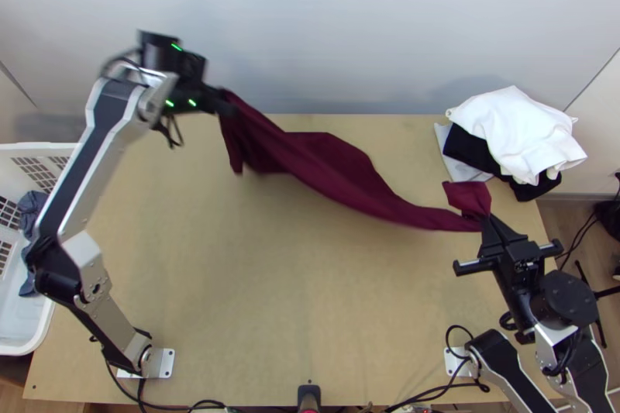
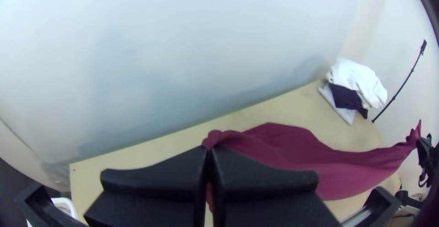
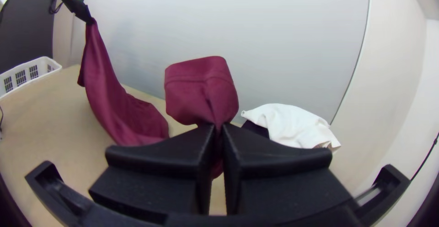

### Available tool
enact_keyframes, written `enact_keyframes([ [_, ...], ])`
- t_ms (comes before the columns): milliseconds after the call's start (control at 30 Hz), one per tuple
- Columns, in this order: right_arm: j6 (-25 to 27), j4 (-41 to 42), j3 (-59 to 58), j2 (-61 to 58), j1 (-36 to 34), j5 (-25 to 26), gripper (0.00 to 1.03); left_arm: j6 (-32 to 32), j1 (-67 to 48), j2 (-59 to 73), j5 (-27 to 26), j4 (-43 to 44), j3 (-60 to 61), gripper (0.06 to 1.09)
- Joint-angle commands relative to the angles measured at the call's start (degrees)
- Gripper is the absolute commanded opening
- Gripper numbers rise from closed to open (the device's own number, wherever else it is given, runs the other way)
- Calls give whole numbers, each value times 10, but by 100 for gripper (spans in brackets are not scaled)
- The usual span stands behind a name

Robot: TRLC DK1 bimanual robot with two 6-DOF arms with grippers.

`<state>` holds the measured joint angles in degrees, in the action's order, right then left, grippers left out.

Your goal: Fold the t-shirt

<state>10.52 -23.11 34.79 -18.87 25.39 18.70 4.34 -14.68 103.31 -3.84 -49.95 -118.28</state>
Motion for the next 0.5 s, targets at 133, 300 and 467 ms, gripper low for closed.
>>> enact_keyframes([
  [133, -29, 31, 9, -12, -59, 15, 3, 56, 12, -270, -46, 15, 140, 12],
  [300, -45, 18, -9, 47, -79, 14, 3, 169, -97, -563, -50, 72, 474, 12],
  [467, -48, 0, -24, 67, -77, 14, 3, 184, -168, -675, -41, -30, 604, 12],
])
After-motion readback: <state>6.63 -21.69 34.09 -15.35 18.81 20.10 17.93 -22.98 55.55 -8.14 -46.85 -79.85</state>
